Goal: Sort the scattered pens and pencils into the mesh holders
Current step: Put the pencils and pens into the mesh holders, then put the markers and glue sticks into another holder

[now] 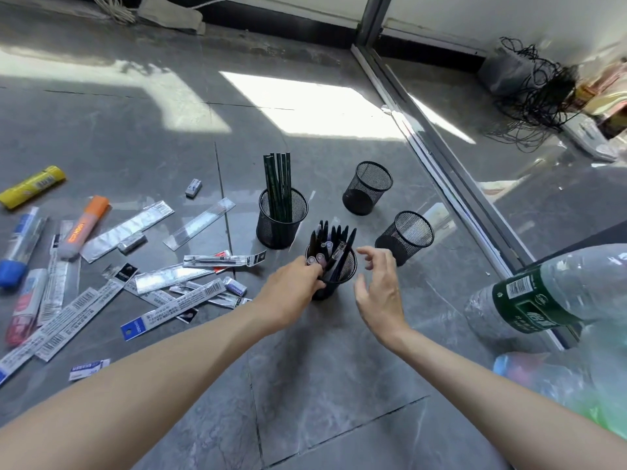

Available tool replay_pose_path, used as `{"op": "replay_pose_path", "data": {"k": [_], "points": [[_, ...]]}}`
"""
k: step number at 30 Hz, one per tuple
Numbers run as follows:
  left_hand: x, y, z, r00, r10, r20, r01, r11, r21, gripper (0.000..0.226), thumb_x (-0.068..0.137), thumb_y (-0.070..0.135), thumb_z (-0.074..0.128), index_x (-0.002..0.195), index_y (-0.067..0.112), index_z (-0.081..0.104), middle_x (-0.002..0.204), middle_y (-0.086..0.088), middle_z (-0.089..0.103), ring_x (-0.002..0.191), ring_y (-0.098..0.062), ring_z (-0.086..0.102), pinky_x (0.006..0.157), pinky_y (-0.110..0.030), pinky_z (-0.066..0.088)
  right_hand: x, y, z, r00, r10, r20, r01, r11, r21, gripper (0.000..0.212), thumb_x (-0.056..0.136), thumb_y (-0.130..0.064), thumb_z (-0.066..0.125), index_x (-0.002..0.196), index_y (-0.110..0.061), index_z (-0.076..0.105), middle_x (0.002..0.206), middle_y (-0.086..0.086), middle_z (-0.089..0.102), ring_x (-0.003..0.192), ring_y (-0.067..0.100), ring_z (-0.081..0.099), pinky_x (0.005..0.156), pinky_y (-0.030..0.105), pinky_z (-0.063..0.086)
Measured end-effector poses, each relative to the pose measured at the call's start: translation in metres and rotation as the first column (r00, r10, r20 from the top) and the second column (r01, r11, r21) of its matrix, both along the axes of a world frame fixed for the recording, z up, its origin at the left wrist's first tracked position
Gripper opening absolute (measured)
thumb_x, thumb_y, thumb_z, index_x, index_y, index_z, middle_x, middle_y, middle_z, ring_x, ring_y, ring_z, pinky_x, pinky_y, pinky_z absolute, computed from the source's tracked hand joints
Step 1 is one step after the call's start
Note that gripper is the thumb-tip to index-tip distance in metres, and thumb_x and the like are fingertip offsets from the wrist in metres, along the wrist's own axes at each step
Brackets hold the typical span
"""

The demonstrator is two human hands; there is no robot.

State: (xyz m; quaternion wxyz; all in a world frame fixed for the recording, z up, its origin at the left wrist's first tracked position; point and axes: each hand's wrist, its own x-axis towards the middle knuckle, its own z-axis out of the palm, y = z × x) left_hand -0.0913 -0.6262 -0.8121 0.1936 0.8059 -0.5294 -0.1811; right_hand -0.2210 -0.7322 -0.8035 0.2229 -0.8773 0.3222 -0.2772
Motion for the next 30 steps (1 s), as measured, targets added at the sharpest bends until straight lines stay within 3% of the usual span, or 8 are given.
{"op": "replay_pose_path", "data": {"k": [6,10,12,16,19,23,26,30], "points": [[0.009,-0.018,0.003,0.999,0.041,-0.02,-0.041,0.999,-0.007,0.022,0.095,0.029,0.048,0.101,0.008,0.053,0.103,-0.012,0.05,0.096,-0.037,0.054,0.076,-0.042,0.045,0.003,-0.031,-0.007,0.955,-0.056,-0.29,0.055,0.998,-0.011,0.036,0.077,0.004,0.053,0.109,-0.01,0.06,0.111,0.007,0.052,0.101,0.025,0.048,0.09,0.033,0.037],[0.014,-0.027,0.001,0.997,0.075,-0.019,-0.076,0.997,-0.022,0.033,0.095,0.039,0.047,0.111,0.011,0.049,0.107,-0.009,0.048,0.101,-0.032,0.052,0.076,-0.035,0.042,0.009,-0.048,-0.004,0.93,-0.127,-0.344,0.079,0.986,-0.15,0.041,0.075,-0.001,0.055,0.114,-0.011,0.059,0.121,0.011,0.049,0.11,0.03,0.046,0.095,0.038,0.035],[0.018,-0.025,0.0,0.995,0.095,0.032,-0.095,0.995,-0.014,0.042,0.091,0.05,0.047,0.117,0.016,0.048,0.105,-0.006,0.049,0.101,-0.027,0.052,0.069,-0.031,0.035,0.014,-0.059,-0.002,0.902,-0.253,-0.351,0.182,0.958,-0.221,0.049,0.074,-0.004,0.055,0.123,-0.011,0.053,0.135,0.016,0.04,0.122,0.034,0.038,0.102,0.042,0.03],[0.026,-0.009,-0.004,0.989,0.121,0.085,-0.118,0.992,-0.038,0.048,0.087,0.058,0.046,0.115,0.02,0.052,0.098,-0.002,0.048,0.095,-0.025,0.054,0.068,-0.032,0.038,0.018,-0.074,-0.006,0.79,-0.404,-0.462,0.42,0.905,-0.073,0.063,0.081,-0.009,0.056,0.14,-0.013,0.031,0.155,0.021,0.003,0.143,0.035,0.004,0.114,0.046,0.01],[0.029,0.001,-0.002,0.983,0.149,0.103,-0.144,0.988,-0.053,0.048,0.087,0.057,0.048,0.113,0.018,0.054,0.096,-0.002,0.049,0.093,-0.025,0.054,0.067,-0.032,0.039,0.013,-0.08,-0.012,0.777,-0.453,-0.437,0.495,0.869,-0.022,0.049,0.086,-0.015,0.061,0.13,-0.011,0.04,0.155,0.021,0.0,0.144,0.033,0.002,0.113,0.048,0.015],[0.03,0.011,0.0,0.977,0.182,0.114,-0.172,0.981,-0.093,0.044,0.089,0.053,0.049,0.115,0.017,0.052,0.102,-0.003,0.052,0.097,-0.025,0.055,0.069,-0.033,0.041,0.002,-0.069,-0.01,0.838,-0.421,-0.348,0.457,0.889,0.027,0.027,0.089,-0.03,0.062,0.099,-0.006,0.055,0.152,0.018,0.009,0.141,0.031,0.009,0.105,0.046,0.028],[0.032,0.026,-0.004,0.977,0.206,-0.046,-0.211,0.957,-0.196,0.046,0.088,0.04,0.059,0.124,0.026,0.033,0.114,-0.001,0.052,0.101,-0.025,0.056,0.07,-0.035,0.044,-0.012,-0.043,-0.009,0.892,-0.34,-0.297,0.364,0.931,0.026,0.028,0.09,-0.031,0.061,0.084,-0.005,0.054,0.15,0.015,0.012,0.136,0.025,0.016,0.094,0.042,0.036],[0.045,0.051,-0.01,0.977,0.209,-0.035,-0.212,0.967,-0.144,0.059,0.089,0.038,0.058,0.132,0.023,0.02,0.116,-0.008,0.051,0.092,-0.032,0.06,0.066,-0.035,0.04,-0.023,-0.022,-0.017,0.938,-0.133,-0.319,0.167,0.982,0.082,0.015,0.09,-0.02,0.062,0.088,-0.005,0.059,0.149,0.013,0.024,0.126,0.03,0.039,0.1,0.033,0.035]]}}
